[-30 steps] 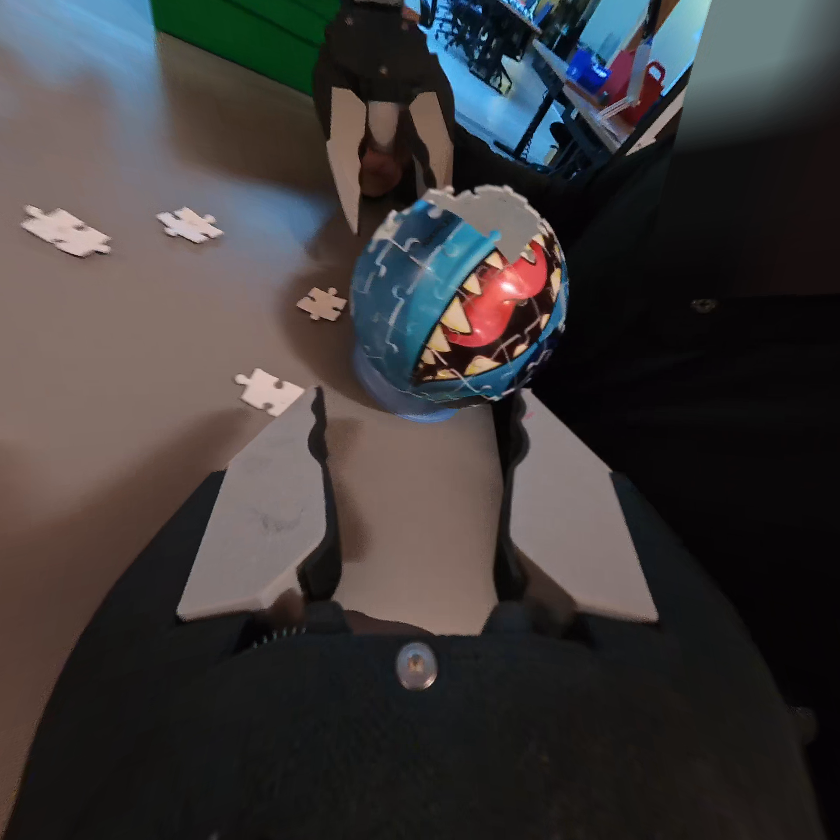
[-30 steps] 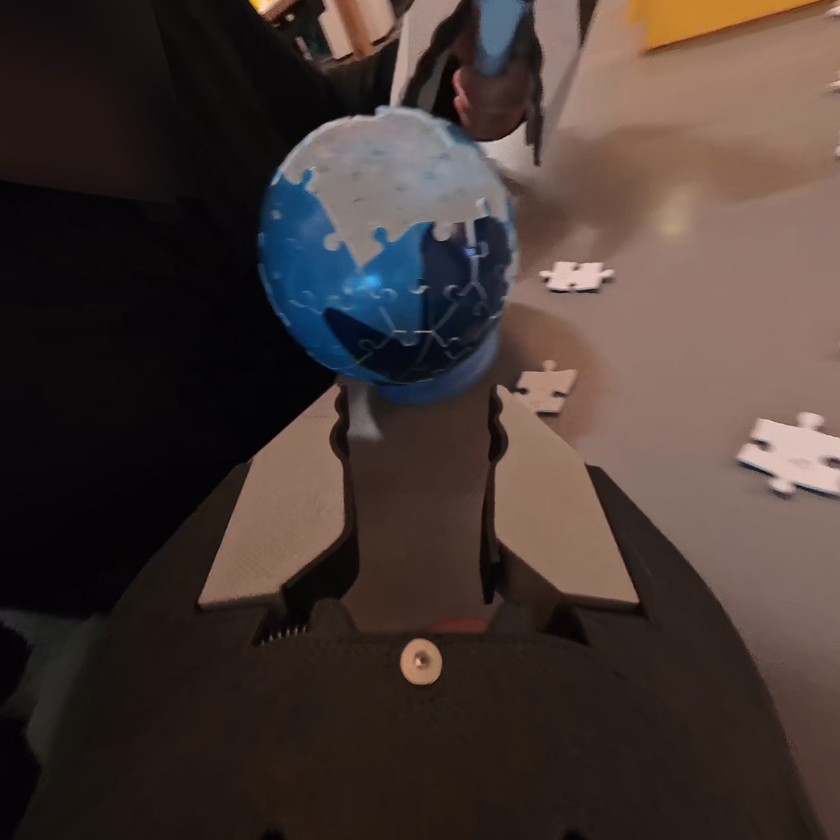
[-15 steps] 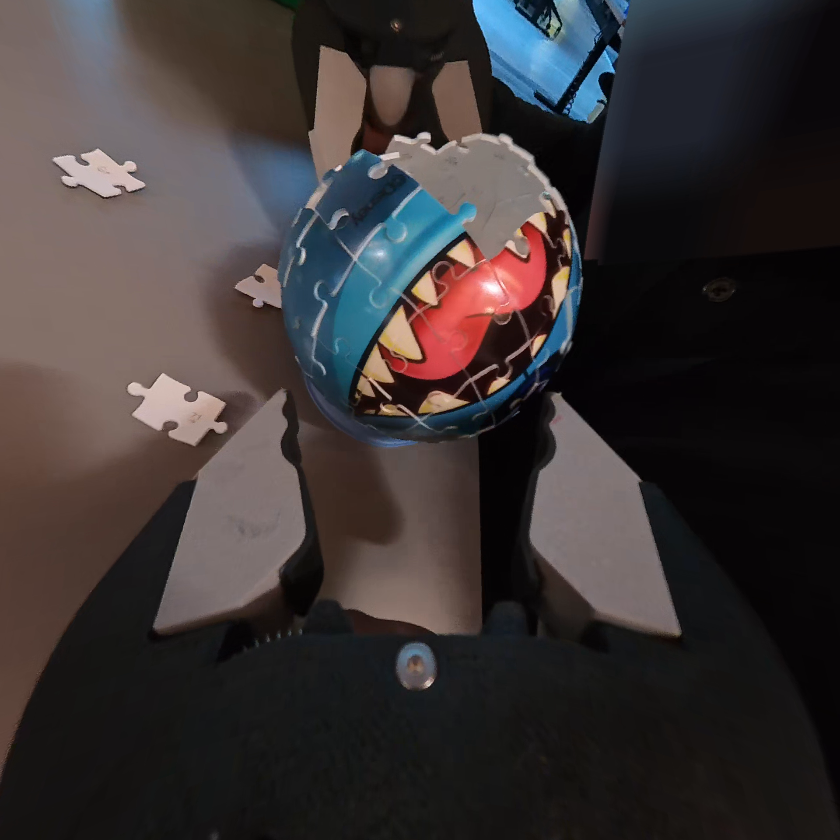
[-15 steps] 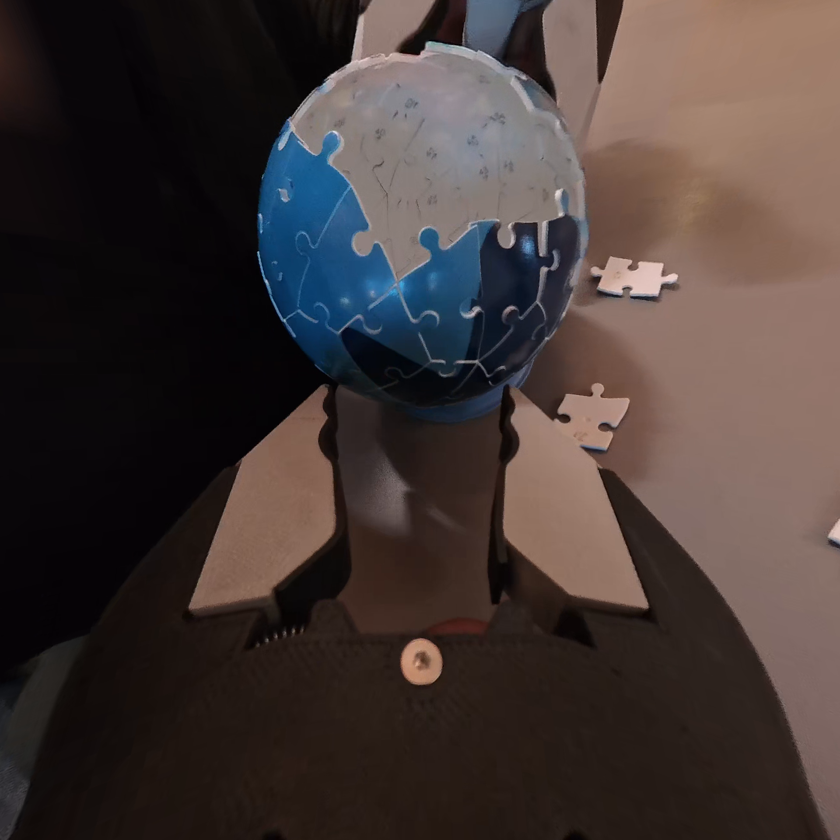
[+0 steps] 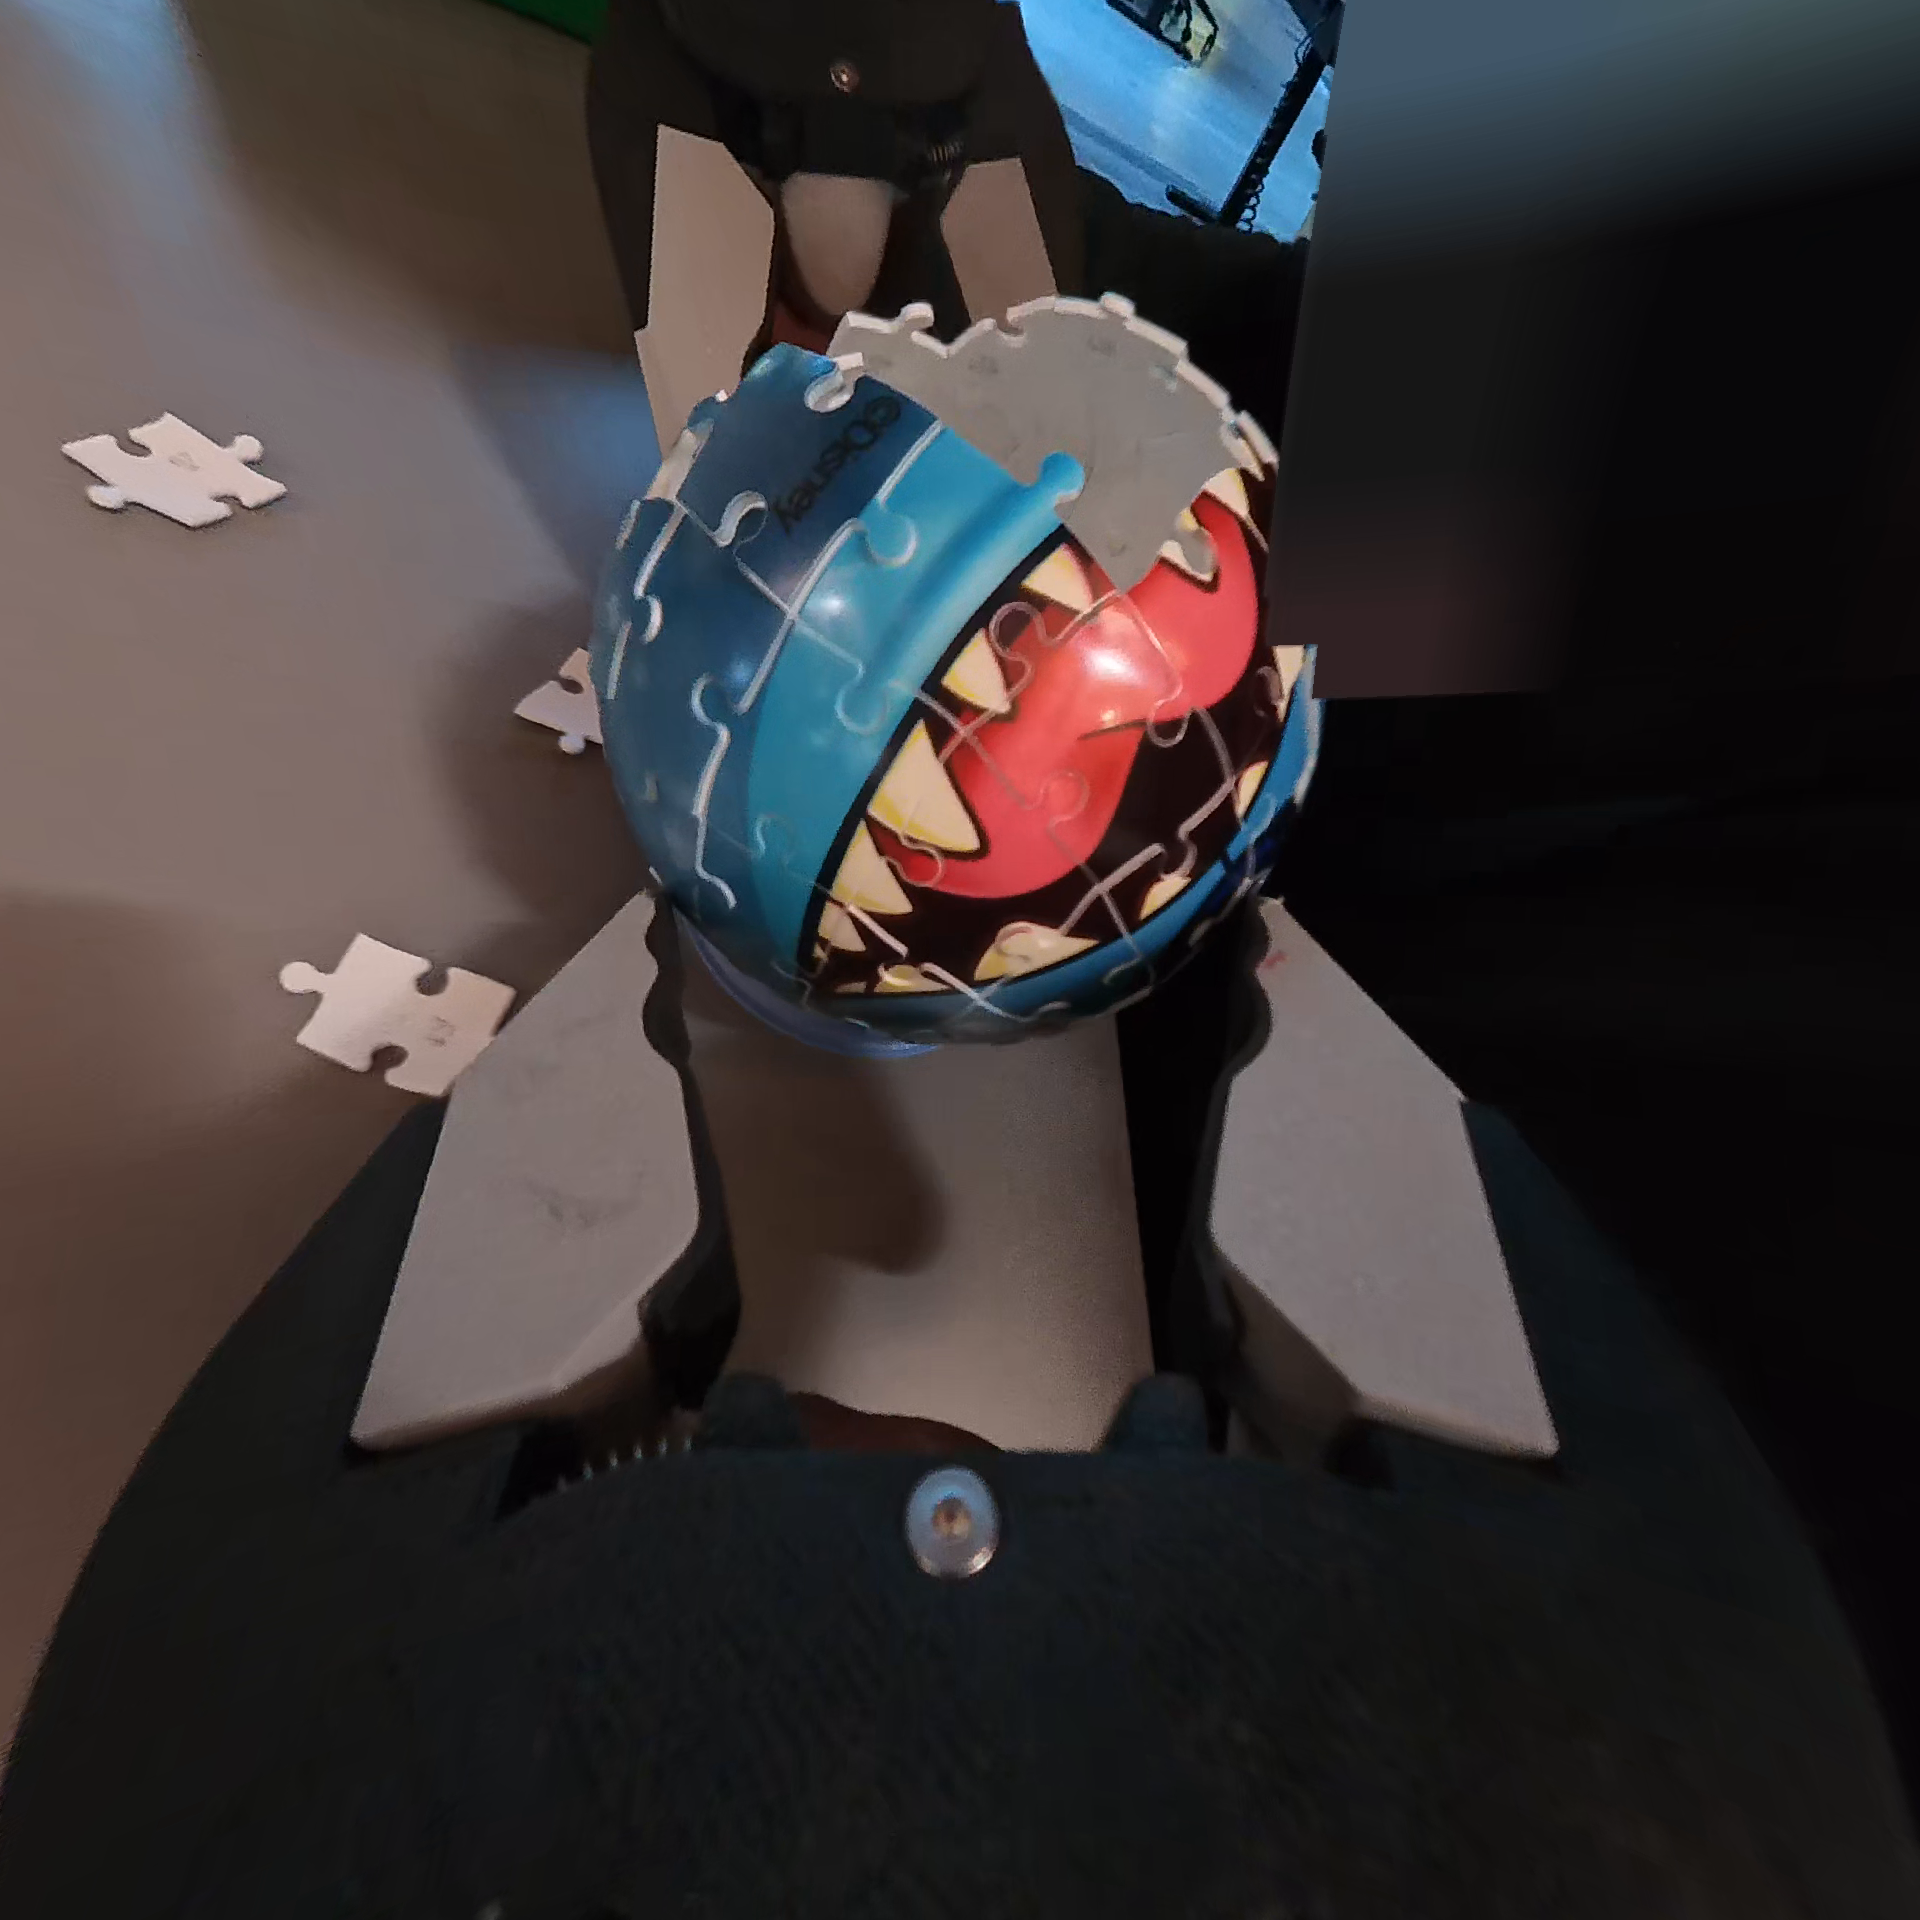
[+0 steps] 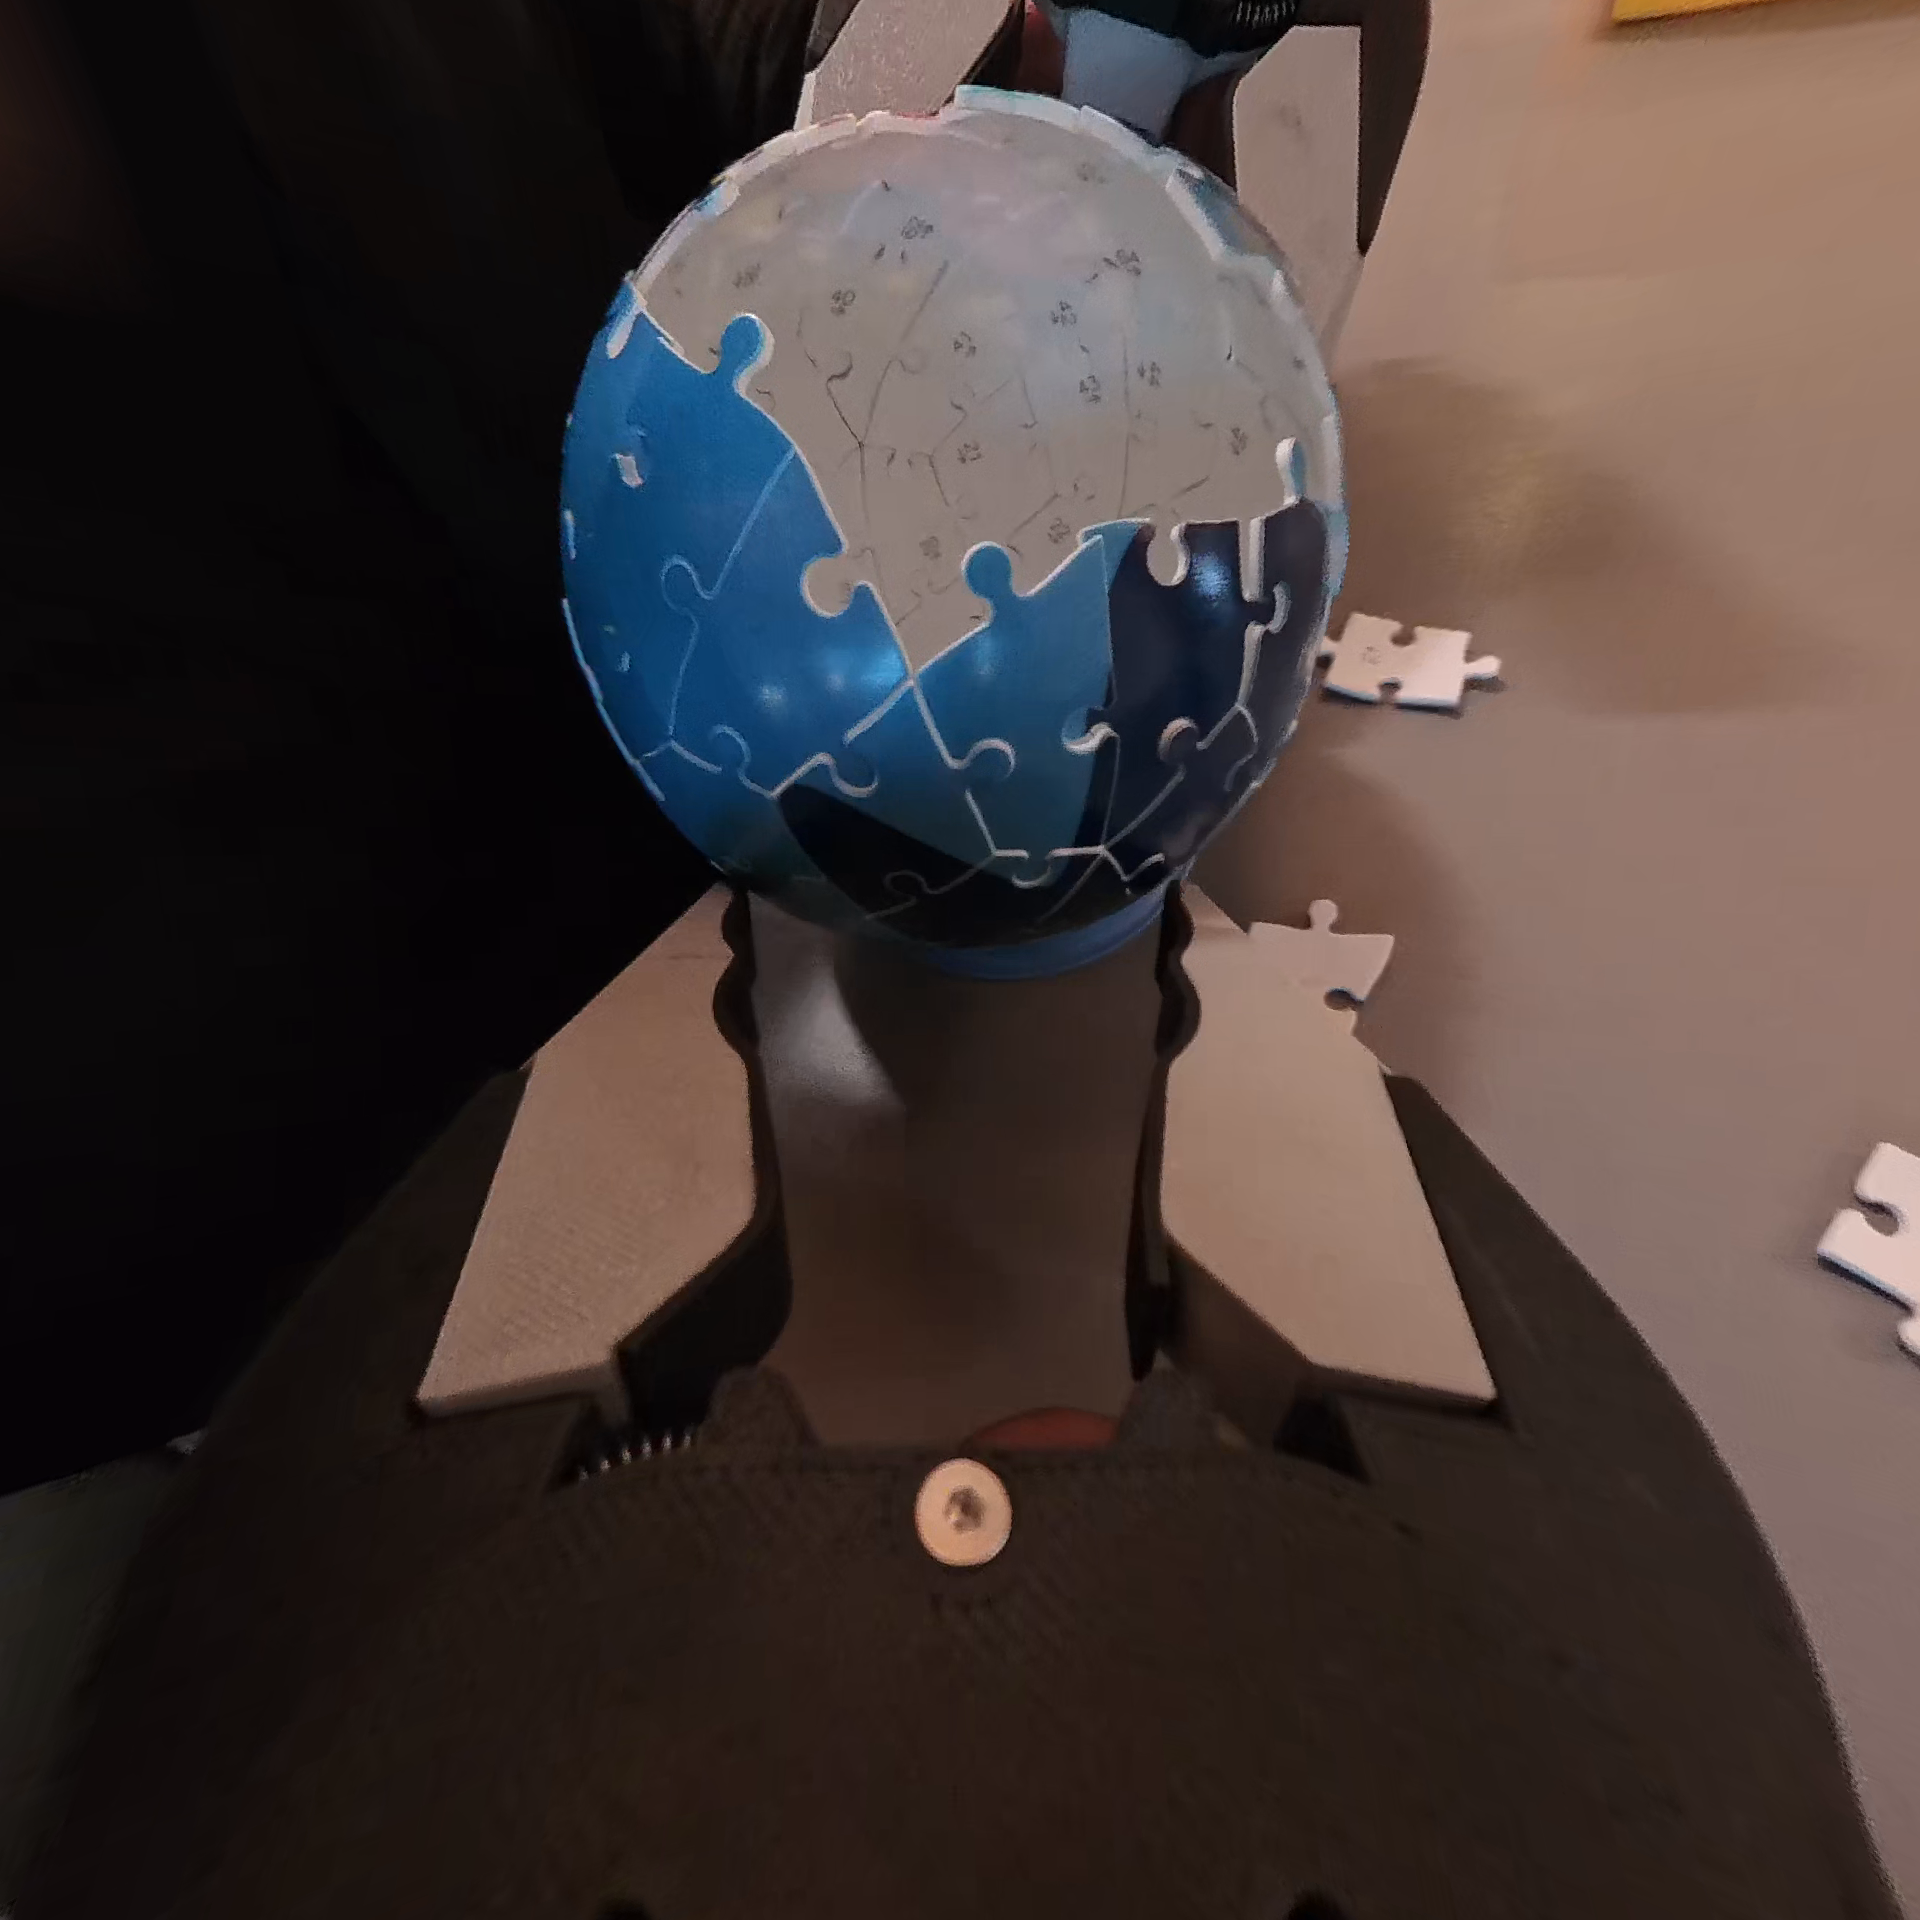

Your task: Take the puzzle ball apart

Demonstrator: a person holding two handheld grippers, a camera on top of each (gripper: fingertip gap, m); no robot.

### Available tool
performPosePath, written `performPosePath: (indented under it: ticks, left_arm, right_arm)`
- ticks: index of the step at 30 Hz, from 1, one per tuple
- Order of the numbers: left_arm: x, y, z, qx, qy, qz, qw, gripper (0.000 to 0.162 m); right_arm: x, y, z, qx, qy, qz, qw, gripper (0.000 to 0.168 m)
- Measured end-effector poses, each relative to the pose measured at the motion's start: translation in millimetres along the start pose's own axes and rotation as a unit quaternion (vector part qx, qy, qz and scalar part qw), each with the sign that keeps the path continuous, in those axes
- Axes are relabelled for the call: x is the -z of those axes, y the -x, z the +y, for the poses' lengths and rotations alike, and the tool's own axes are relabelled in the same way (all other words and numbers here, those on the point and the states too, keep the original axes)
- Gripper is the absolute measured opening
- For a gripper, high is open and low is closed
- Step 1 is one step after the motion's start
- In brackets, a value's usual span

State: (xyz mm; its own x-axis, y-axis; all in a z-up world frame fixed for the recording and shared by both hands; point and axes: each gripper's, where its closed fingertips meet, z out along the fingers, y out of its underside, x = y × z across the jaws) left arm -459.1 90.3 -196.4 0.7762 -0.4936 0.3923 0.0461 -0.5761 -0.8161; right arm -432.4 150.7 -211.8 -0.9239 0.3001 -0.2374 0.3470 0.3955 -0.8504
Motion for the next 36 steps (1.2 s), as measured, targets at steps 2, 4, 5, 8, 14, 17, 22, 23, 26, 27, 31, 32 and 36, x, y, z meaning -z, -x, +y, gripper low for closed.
performPosePath:
  ticks: [2,4,5,8,14,17,22,23,26,27,31,32,36]
  left_arm:
    - [1.1,4.1,-2.5,0.003,-0.006,-0.004,1.0,0.104]
    - [2.0,4.8,-3.0,0.007,-0.013,0.001,1.0,0.103]
    - [2.3,5.4,-2.8,0.01,-0.017,0.002,1.0,0.103]
    - [4.9,6.2,-0.5,0.006,-0.028,-0.01,1.0,0.098]
    - [18.7,3.6,3.4,-0.006,-0.044,-0.035,0.998,0.098]
    - [20.1,-2.4,3.8,-0.019,-0.049,-0.04,0.998,0.098]
    - [12.6,-6.5,0.4,-0.021,-0.049,-0.049,0.997,0.103]
    - [11.3,-5.7,-0.3,-0.018,-0.047,-0.054,0.997,0.103]
    - [7.4,-1.9,-1.7,-0.016,-0.041,-0.07,0.997,0.104]
    - [6.3,0.4,-1.5,-0.015,-0.038,-0.076,0.996,0.105]
    - [3.6,10.7,0.8,-0.011,-0.022,-0.097,0.995,0.108]
    - [3.2,10.8,0.9,-0.011,-0.021,-0.095,0.995,0.108]
    - [1.1,5.1,-1.6,-0.016,-0.029,-0.077,0.996,0.104]
  right_arm:
    - [1.7,-3.6,1.9,-0.019,-0.005,-0.002,1.0,0.072]
    - [3.9,-6.0,3.7,-0.038,-0.01,-0.006,0.999,0.07]
    - [5.3,-7.0,3.0,-0.041,-0.015,-0.002,0.999,0.07]
    - [9.5,-5.5,-2.5,-0.031,-0.035,0.015,0.999,0.069]
    - [10.5,0.8,-2.3,-0.038,-0.056,0.057,0.996,0.07]
    - [6.3,8.2,-1.3,-0.035,-0.049,0.077,0.995,0.073]
    - [6.9,6.5,2.9,-0.04,-0.013,0.127,0.991,0.075]
    - [7.9,6.7,1.2,-0.044,-0.016,0.129,0.991,0.075]
    - [8.2,6.1,-3.3,-0.047,-0.018,0.133,0.99,0.077]
    - [7.5,4.5,-3.4,-0.047,-0.015,0.137,0.989,0.077]
    - [2.1,2.9,-3.9,-0.049,-0.012,0.126,0.991,0.08]
    - [1.0,2.9,-4.1,-0.05,-0.013,0.122,0.991,0.08]
    - [-0.3,1.9,-4.7,-0.045,-0.016,0.118,0.992,0.08]
